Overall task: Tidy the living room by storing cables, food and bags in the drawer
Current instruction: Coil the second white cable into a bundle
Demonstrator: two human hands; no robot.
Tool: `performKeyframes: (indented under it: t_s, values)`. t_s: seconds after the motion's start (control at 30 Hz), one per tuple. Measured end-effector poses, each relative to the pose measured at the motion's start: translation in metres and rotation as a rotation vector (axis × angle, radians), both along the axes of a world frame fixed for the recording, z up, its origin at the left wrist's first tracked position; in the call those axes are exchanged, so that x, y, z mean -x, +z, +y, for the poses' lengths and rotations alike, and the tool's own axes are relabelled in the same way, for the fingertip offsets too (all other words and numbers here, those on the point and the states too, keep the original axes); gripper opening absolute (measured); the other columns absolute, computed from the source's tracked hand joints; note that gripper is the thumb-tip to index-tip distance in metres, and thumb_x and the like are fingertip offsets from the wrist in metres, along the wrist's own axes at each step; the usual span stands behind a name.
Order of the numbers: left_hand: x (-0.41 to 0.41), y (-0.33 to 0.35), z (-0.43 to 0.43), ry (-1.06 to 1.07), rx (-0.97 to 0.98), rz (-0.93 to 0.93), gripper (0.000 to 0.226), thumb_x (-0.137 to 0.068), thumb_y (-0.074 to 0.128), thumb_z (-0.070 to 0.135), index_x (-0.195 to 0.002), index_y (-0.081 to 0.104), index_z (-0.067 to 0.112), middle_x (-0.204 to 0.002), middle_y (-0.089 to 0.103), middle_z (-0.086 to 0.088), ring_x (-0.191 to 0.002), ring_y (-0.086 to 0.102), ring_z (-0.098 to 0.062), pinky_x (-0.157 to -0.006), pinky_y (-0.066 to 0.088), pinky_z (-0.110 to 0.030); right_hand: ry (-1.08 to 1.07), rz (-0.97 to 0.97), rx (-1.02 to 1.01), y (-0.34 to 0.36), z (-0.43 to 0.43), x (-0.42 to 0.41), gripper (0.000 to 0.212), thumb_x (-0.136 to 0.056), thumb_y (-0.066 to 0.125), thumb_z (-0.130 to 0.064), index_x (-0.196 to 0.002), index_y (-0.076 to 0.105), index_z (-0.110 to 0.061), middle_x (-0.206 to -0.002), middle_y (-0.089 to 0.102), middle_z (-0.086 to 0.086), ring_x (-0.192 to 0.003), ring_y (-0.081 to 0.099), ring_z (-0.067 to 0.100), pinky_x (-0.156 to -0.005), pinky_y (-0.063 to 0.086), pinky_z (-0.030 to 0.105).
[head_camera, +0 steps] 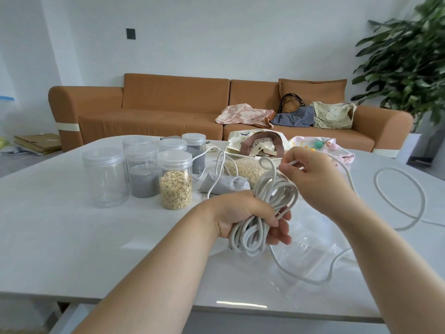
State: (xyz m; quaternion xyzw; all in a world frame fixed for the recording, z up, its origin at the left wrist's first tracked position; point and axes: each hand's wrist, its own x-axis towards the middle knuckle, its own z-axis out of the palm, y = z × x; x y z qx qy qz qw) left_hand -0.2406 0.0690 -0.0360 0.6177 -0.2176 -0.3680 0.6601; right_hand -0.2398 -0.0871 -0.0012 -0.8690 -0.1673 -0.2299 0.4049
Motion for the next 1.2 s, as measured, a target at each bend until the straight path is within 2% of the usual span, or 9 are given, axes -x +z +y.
performKeyframes:
  t_s: [0.2,0.37,0.47,0.63,0.73,0.83,0.93,1.03,1.2]
  values:
    - [0.002,0.003,0.004,-0.007,0.119,0.068,0.012,-0.077,0.048,0.003,-0.087,0.053,0.005,-0.055,0.059,-0.002,-0.053,0.065,-0.014,-0.059,0.057,-0.026,-0.108,0.042,-0.3,-0.004,-0.014,-0.014,0.026,-0.091,0.054,-0.003,-0.068,0.054,-0.016,-0.058,0.055,0.004,-0.044,0.049,0.011,-0.058,0.045,0.032]
    - [-0.005,0.0,0.007,-0.012,0.325,0.189,0.027,-0.059,0.085,0.007,-0.077,0.066,0.008,-0.047,0.046,0.003,-0.037,0.048,-0.007,-0.046,0.045,-0.017,-0.125,0.122,-0.462,-0.01,-0.013,-0.019,0.024,-0.094,0.047,-0.002,-0.073,0.052,-0.011,-0.056,0.056,0.004,-0.032,0.046,0.008,-0.04,0.042,0.023]
    - [-0.007,-0.001,0.01,-0.051,0.408,0.163,0.025,-0.062,0.085,0.018,-0.079,0.07,0.008,-0.045,0.045,0.005,-0.037,0.046,-0.005,-0.044,0.043,-0.016,-0.09,0.189,-0.452,-0.01,-0.011,-0.017,0.018,-0.094,0.05,-0.005,-0.077,0.054,-0.009,-0.052,0.059,0.004,-0.03,0.046,0.011,-0.034,0.04,0.02]
    - [-0.011,-0.002,0.012,0.069,0.442,0.222,0.032,-0.055,0.09,0.017,-0.07,0.064,0.005,-0.042,0.043,0.004,-0.033,0.044,-0.007,-0.04,0.042,-0.017,-0.189,0.277,0.034,-0.011,-0.012,-0.012,0.022,-0.093,0.052,-0.016,-0.074,0.062,-0.011,-0.043,0.059,0.003,-0.033,0.049,0.014,-0.04,0.04,0.022]
    - [-0.01,-0.002,0.01,0.124,0.447,0.232,0.036,-0.049,0.092,0.016,-0.065,0.062,0.006,-0.041,0.043,0.003,-0.032,0.044,-0.008,-0.039,0.04,-0.017,-0.434,0.145,0.463,-0.011,-0.01,-0.007,0.02,-0.094,0.051,-0.024,-0.087,0.068,-0.018,-0.074,0.065,0.005,-0.068,0.056,0.026,-0.057,0.039,0.028]
    - [-0.01,0.0,0.009,0.177,0.492,0.223,0.037,-0.044,0.094,0.014,-0.061,0.061,0.007,-0.041,0.044,0.003,-0.033,0.045,-0.009,-0.039,0.041,-0.018,-0.476,-0.011,0.606,-0.01,-0.004,-0.003,0.019,-0.094,0.052,-0.023,-0.092,0.07,-0.018,-0.091,0.06,0.005,-0.081,0.047,0.027,-0.064,0.033,0.03]
    - [-0.009,0.0,0.011,0.226,0.511,0.158,0.036,-0.046,0.092,0.01,-0.052,0.056,0.012,-0.042,0.044,0.004,-0.036,0.045,-0.008,-0.042,0.044,-0.02,-0.362,-0.094,0.457,-0.011,-0.003,-0.007,0.021,-0.091,0.058,-0.028,-0.084,0.071,-0.012,-0.089,0.061,0.008,-0.085,0.051,0.028,-0.066,0.031,0.031]
    - [-0.008,0.002,0.01,0.344,0.493,0.143,0.034,-0.067,0.076,0.007,-0.046,0.051,0.015,-0.04,0.042,0.005,-0.035,0.043,-0.006,-0.041,0.042,-0.018,-0.301,0.005,0.196,-0.01,-0.008,-0.01,0.035,-0.09,0.059,-0.031,-0.068,0.063,-0.004,-0.066,0.062,0.012,-0.061,0.051,0.026,-0.055,0.035,0.031]
    - [-0.016,0.001,0.009,0.625,0.509,0.188,0.038,-0.085,0.058,0.009,-0.048,0.051,0.013,-0.044,0.048,0.001,-0.037,0.049,-0.009,-0.042,0.044,-0.017,-0.119,0.026,0.033,-0.01,-0.004,-0.007,0.028,-0.09,0.053,-0.01,-0.065,0.065,-0.018,-0.055,0.049,0.007,-0.043,0.033,0.013,-0.044,0.025,0.023]
